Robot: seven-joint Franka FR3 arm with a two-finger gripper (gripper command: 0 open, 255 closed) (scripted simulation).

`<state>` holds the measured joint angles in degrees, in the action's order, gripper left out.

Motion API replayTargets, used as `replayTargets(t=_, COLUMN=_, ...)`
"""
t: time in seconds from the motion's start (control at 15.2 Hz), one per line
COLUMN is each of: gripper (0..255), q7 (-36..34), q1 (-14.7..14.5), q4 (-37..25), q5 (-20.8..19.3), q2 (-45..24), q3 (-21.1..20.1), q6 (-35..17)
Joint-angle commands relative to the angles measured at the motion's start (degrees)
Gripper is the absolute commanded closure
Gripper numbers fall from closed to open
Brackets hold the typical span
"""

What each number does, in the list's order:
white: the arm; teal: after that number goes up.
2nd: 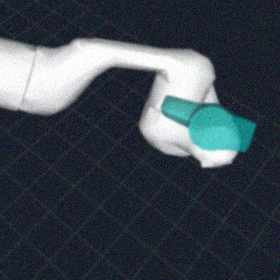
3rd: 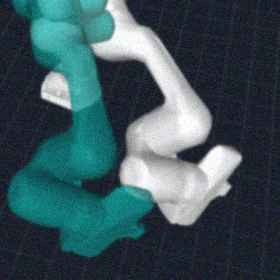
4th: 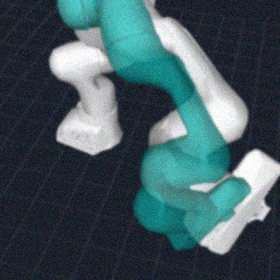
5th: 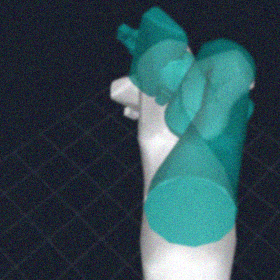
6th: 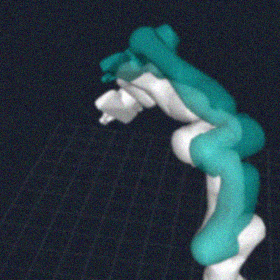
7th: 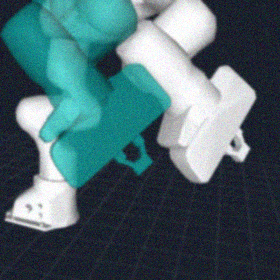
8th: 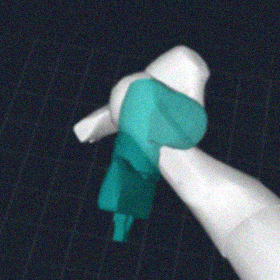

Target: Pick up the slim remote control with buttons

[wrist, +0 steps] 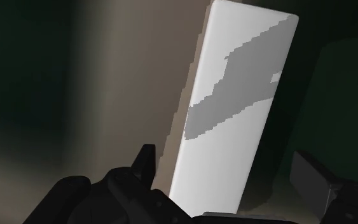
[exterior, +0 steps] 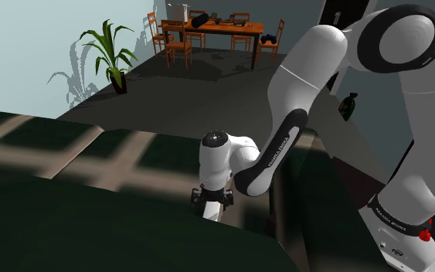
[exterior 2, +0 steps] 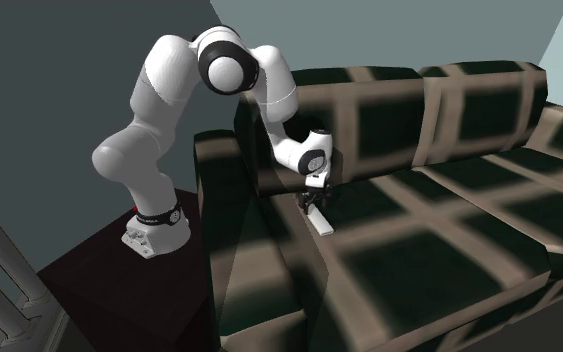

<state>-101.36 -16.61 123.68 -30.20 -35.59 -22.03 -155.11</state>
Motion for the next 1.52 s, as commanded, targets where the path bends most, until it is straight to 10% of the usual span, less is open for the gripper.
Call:
replayTargets(t=0.0, gripper=0, q7=-0.71, q1=-0.93, q4=-0.87, q5=-1.0, q2=-1.78, q3=1.2, q6=-1.01)
replayTargets(t=0.26, gripper=0, q7=-1.45, q1=-1.94, q4=-1.71, q5=-1.99, q2=-3.66, q3=2.46, q6=-2.17)
replayTargets(t=0.33, gripper=255, q7=-1.49, q1=-2.02, q4=-1.88, q5=-2.0, q2=-3.81, q3=2.5, q6=-2.14)
replayTargets(t=1.45, gripper=255, q7=1.01, q1=1.24, q4=0.66, q5=1.36, q2=2.12, q3=-1.54, q6=1.53)
